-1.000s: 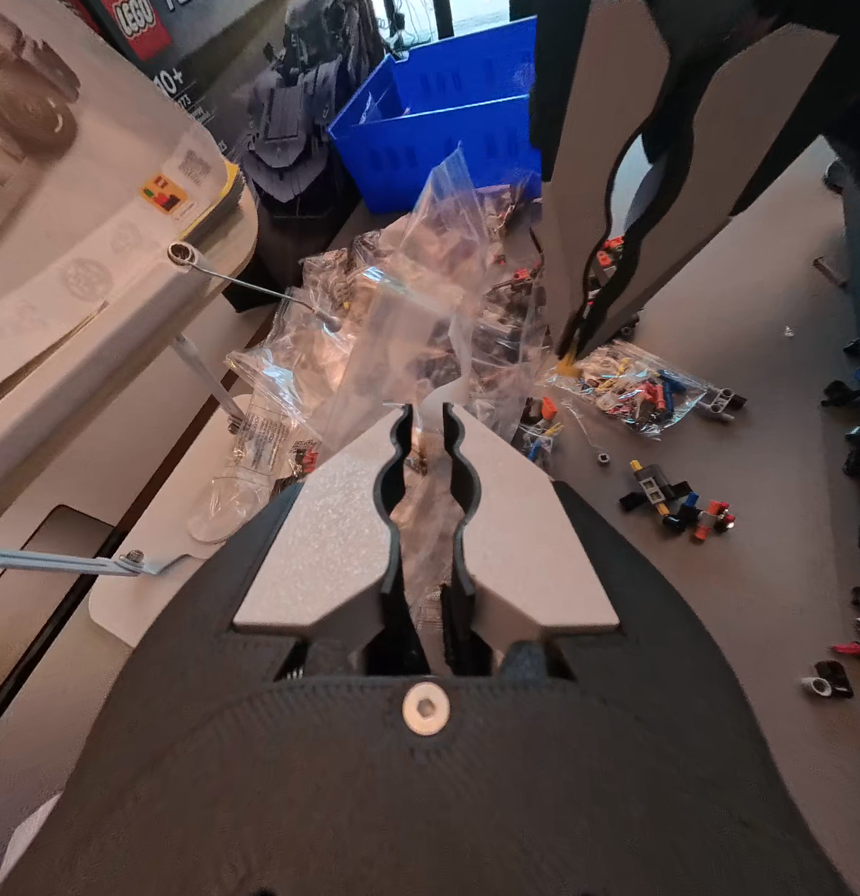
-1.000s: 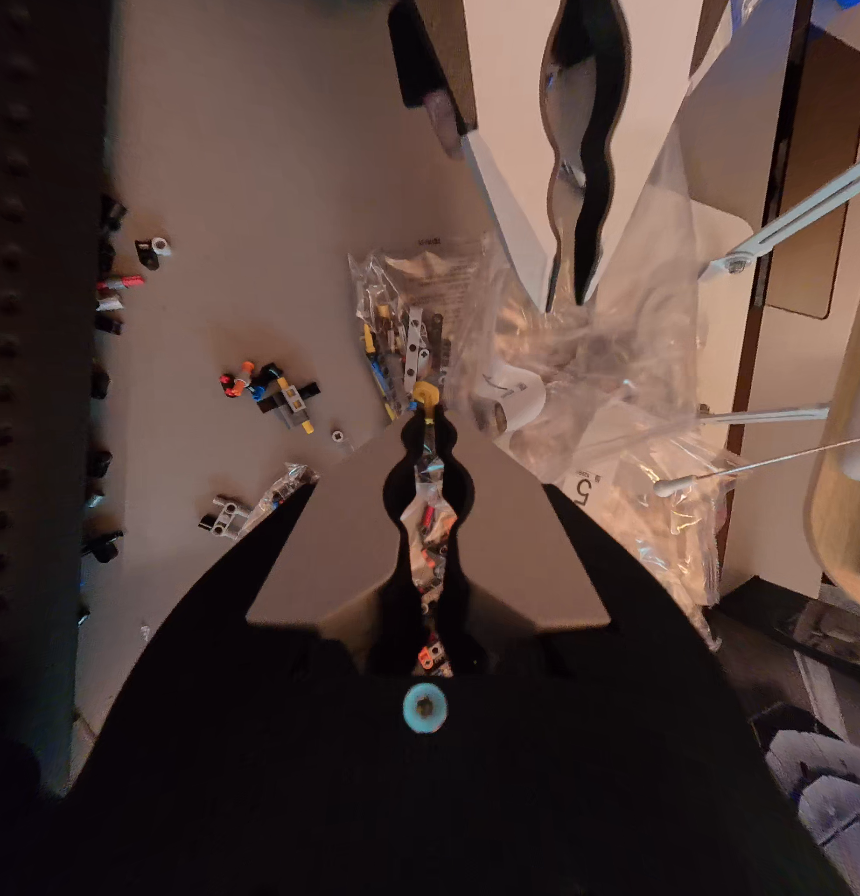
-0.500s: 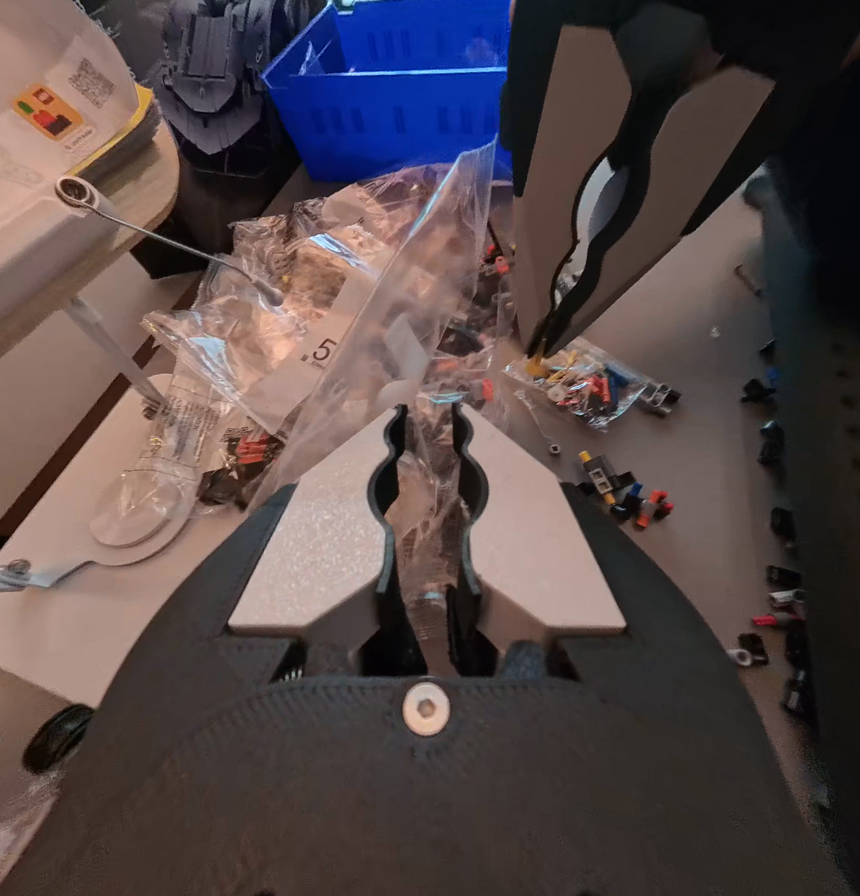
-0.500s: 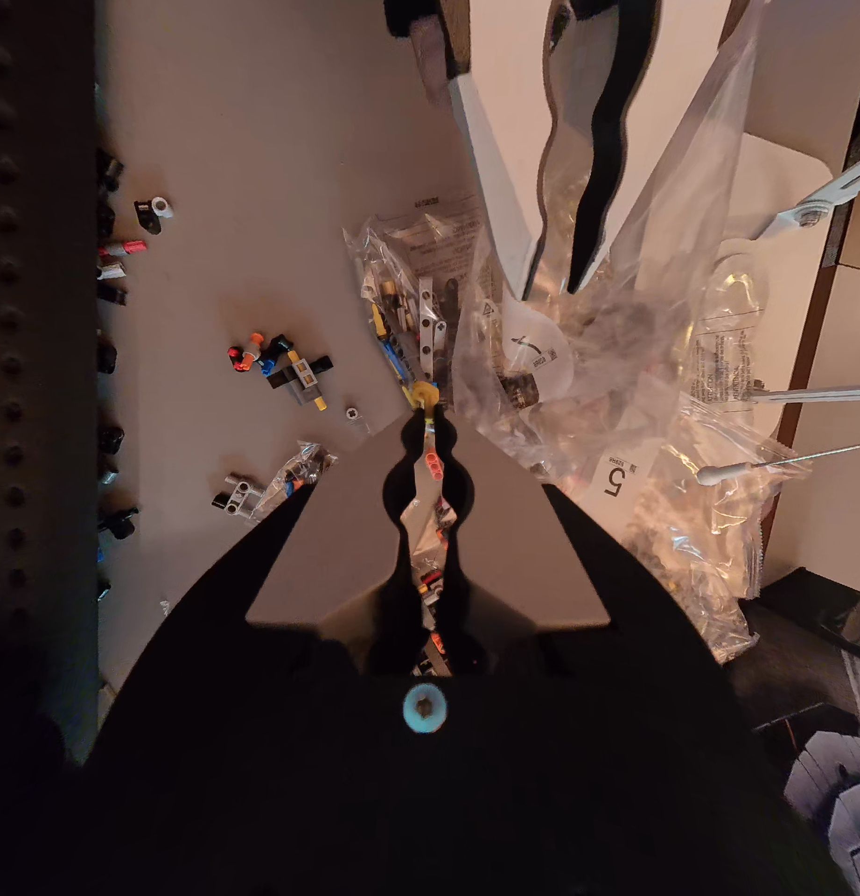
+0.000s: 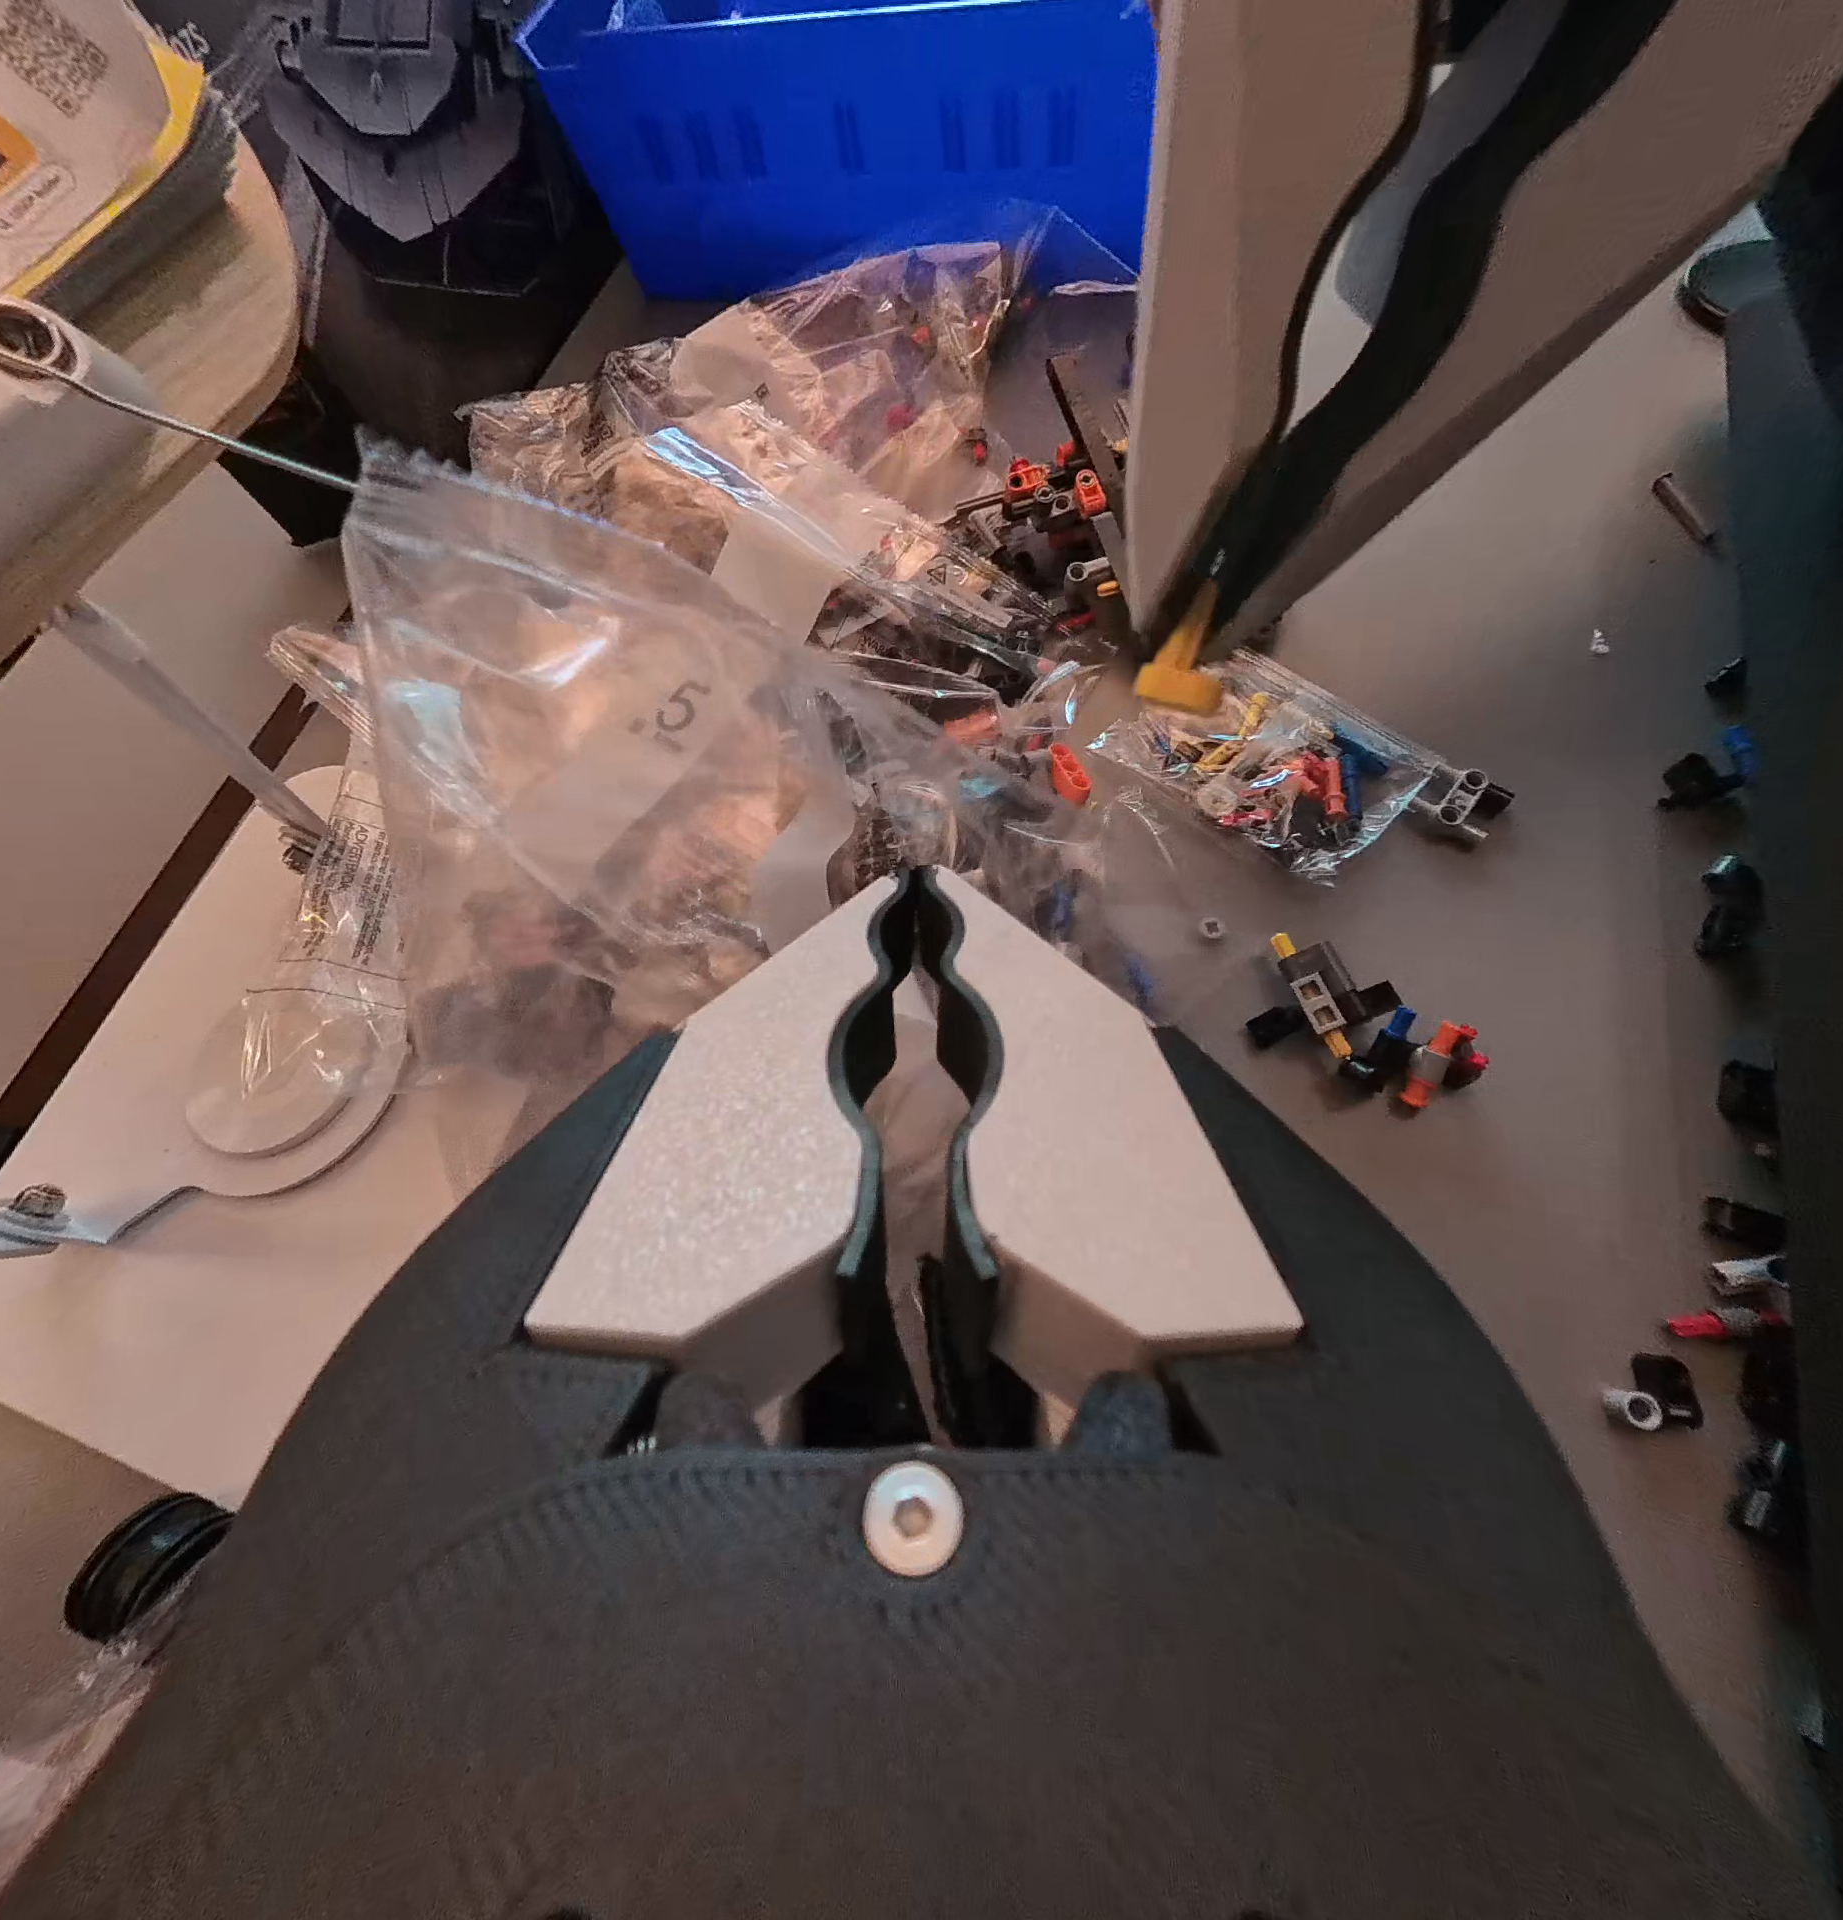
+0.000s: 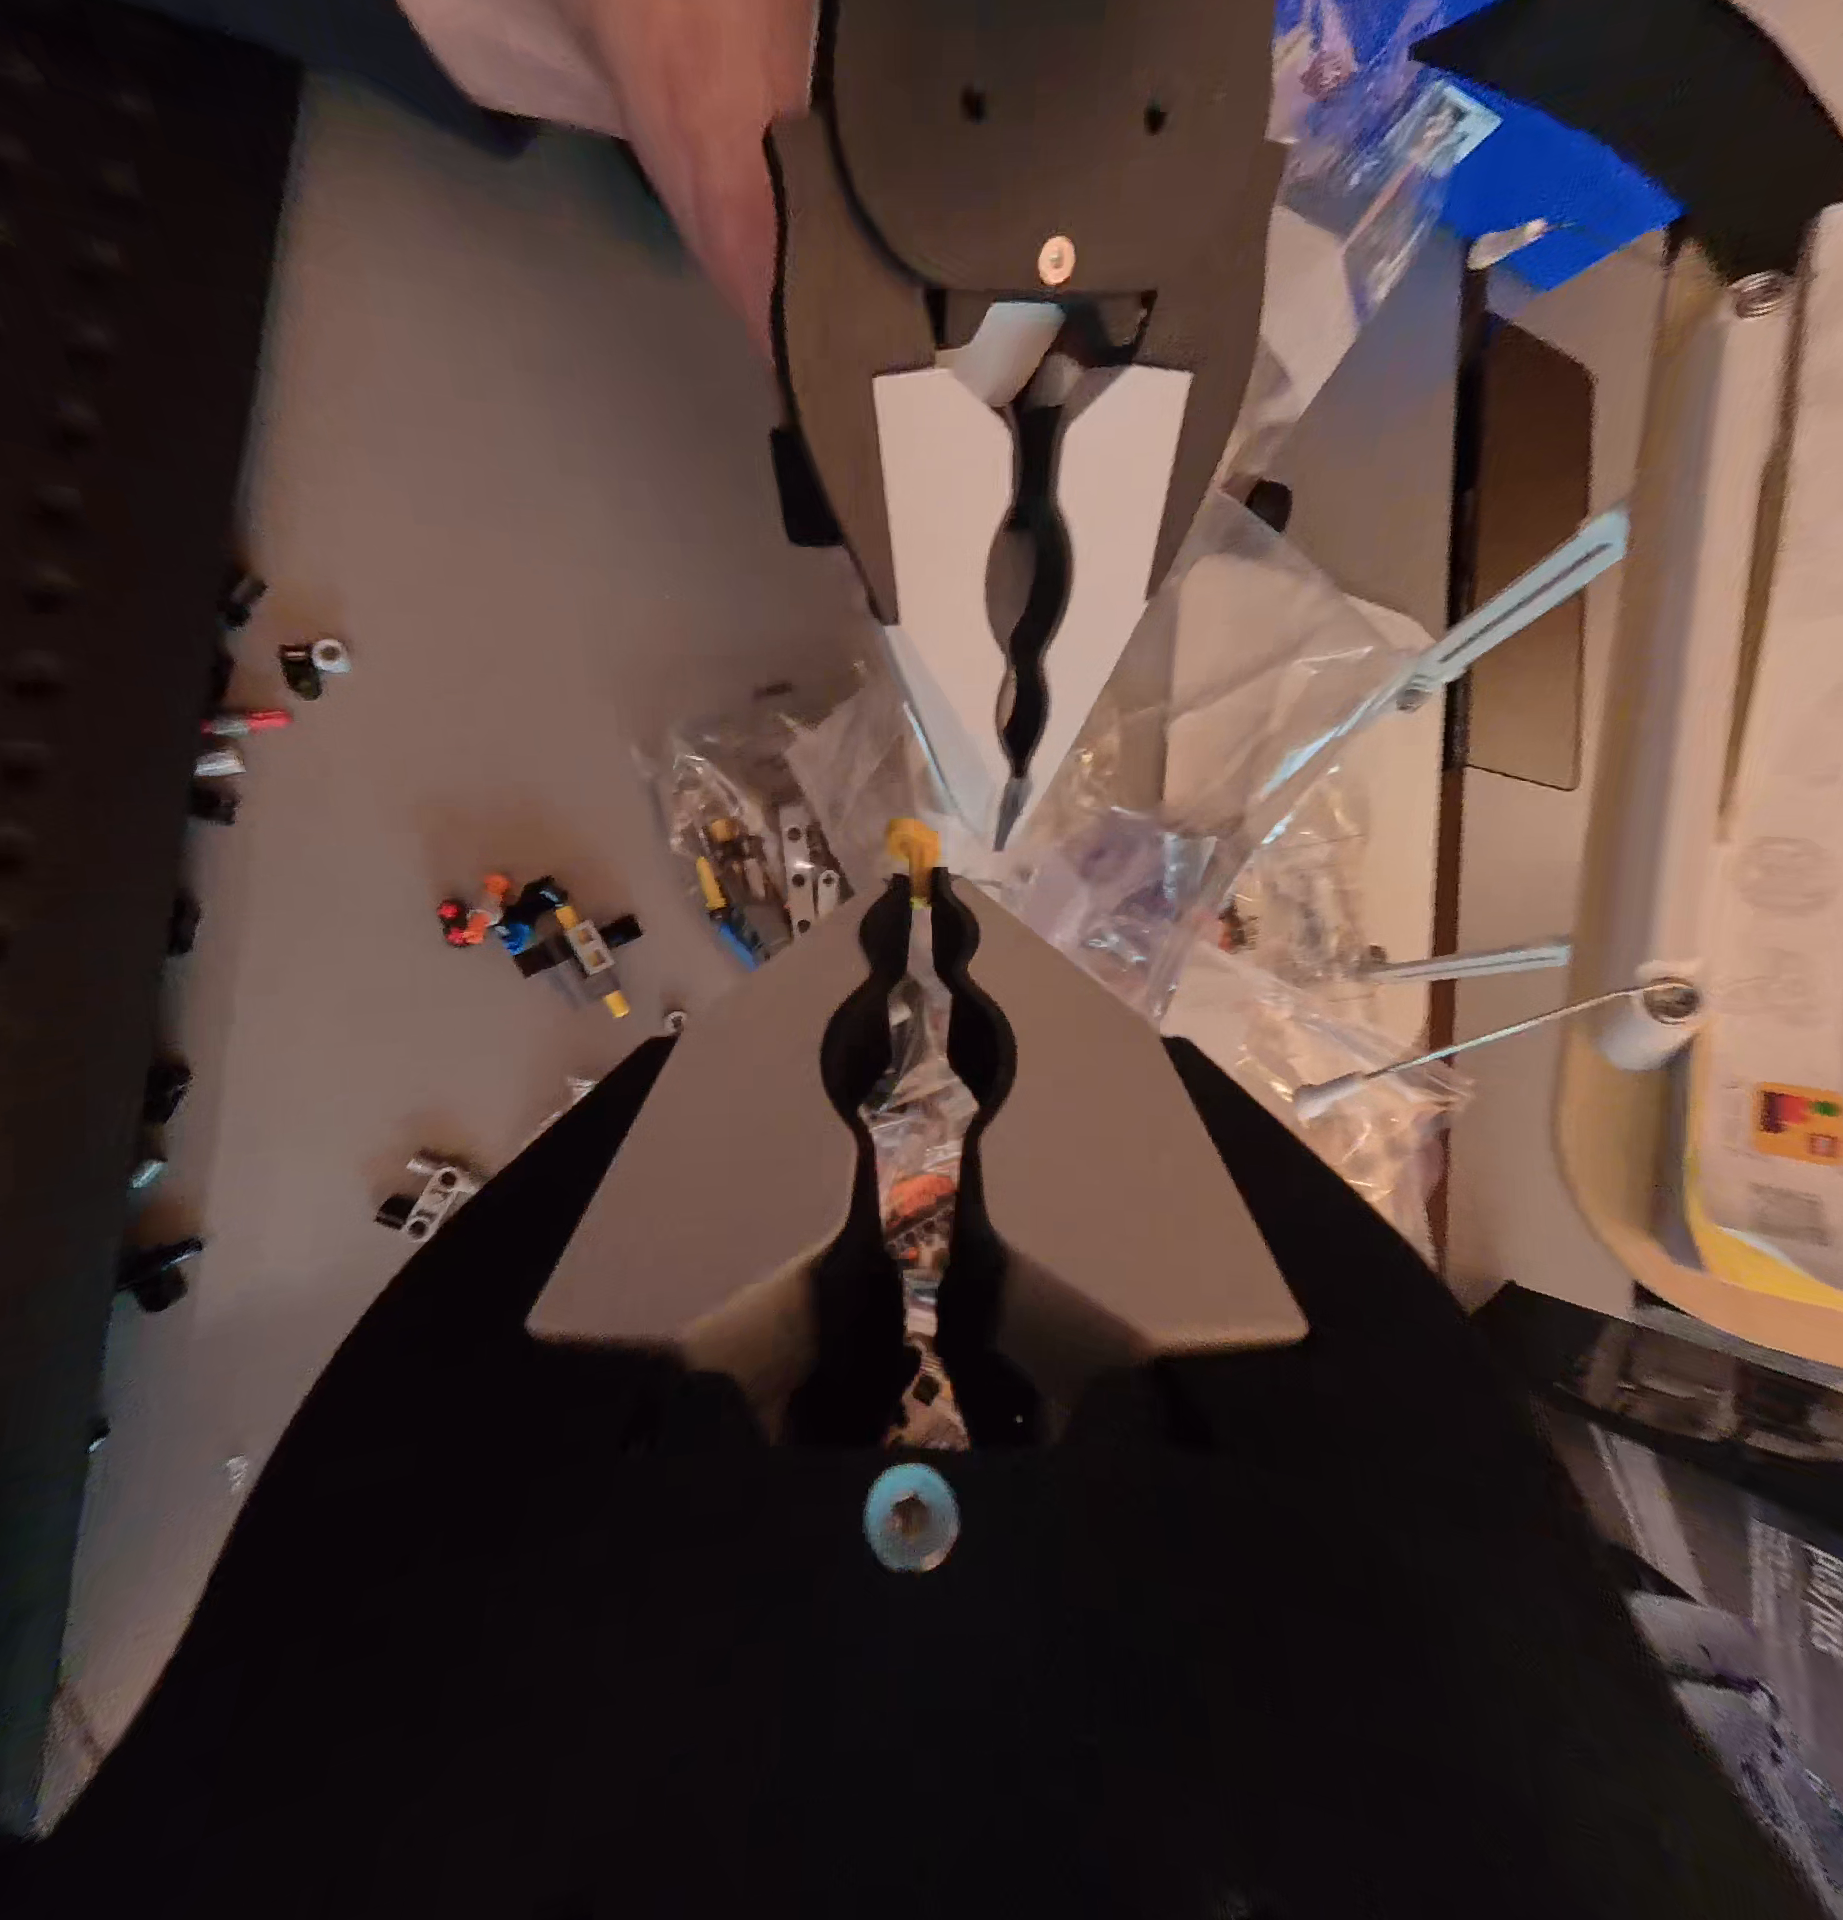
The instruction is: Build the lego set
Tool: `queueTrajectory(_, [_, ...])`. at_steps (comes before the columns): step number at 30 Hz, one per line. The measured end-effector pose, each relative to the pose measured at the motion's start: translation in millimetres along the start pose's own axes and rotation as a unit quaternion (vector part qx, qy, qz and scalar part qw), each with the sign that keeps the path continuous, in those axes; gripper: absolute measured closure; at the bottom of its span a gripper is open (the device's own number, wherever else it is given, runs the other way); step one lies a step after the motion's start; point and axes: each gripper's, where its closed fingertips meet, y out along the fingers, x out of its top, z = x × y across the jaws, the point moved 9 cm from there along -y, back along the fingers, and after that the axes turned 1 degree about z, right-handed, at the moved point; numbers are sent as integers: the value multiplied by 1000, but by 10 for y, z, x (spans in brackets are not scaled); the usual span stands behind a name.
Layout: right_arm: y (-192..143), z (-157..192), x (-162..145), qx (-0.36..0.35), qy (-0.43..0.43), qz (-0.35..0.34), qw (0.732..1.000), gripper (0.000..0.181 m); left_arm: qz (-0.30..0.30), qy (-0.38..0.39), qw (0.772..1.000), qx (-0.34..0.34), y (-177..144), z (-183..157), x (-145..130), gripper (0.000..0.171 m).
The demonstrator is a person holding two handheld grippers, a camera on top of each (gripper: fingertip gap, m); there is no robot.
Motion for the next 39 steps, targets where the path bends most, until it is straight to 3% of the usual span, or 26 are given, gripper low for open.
queueTrajectory(8, [96,-137,236,-48,36,-120,991,181,-3,11,1000,8,9,-16,25,171])
queueTrajectory(11, [198,-93,260,-2,40,-127,991,180,-8,7,1000,5,34,-26,31,171])
queueTrajectory(17, [302,-66,136,57,46,-99,992,180,-24,-22,999,-11,50,27,-14,171])
queueTrajectory(33, [382,-242,115,5,111,-118,987,181,-37,-27,998,-37,90,-9,-3,171])
queueTrajectory(39, [440,-287,30,-15,116,-77,990,180,-34,-22,998,-38,93,-13,-13,171])
